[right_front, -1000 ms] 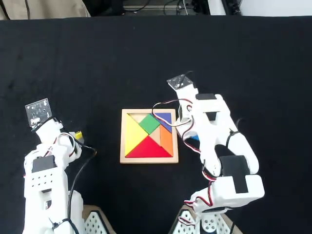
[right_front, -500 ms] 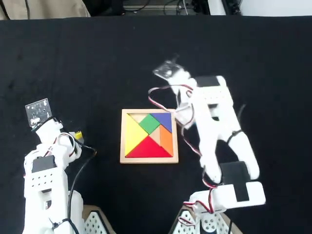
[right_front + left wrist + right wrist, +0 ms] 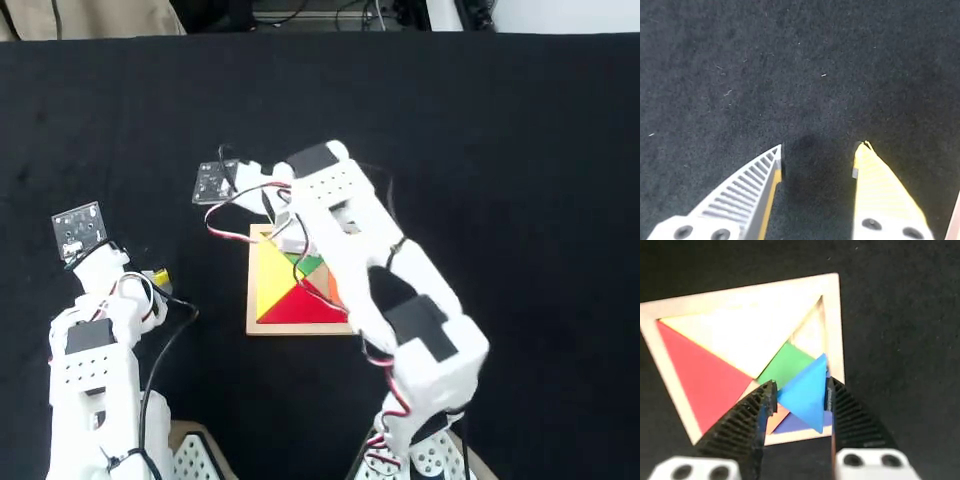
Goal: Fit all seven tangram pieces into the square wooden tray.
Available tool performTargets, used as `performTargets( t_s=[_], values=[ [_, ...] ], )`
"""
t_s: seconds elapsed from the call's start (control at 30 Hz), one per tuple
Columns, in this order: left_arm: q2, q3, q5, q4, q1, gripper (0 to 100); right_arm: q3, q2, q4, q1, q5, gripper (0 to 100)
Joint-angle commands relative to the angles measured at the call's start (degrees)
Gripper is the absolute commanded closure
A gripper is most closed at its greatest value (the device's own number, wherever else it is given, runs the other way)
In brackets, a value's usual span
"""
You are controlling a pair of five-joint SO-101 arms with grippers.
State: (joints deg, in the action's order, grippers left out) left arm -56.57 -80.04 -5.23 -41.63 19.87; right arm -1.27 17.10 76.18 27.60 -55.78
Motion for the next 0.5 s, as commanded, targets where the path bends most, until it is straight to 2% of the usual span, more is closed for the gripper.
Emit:
performTargets(
  t_s=[0.0, 0.23, 0.47],
  values=[
    [0.18, 0.13, 0.0, 1.05, -0.48, 76, -6.29, 3.03, 0.26, 0.7, -0.79, 87.1],
    [0.18, 0.13, 0.0, 1.05, -0.48, 76, -11.56, 11.56, 0.62, 0.79, -0.79, 87.1],
    [0.18, 0.13, 0.0, 1.05, -0.48, 76, -13.49, 12.7, 0.62, 3.43, -0.79, 87.1]
  ],
)
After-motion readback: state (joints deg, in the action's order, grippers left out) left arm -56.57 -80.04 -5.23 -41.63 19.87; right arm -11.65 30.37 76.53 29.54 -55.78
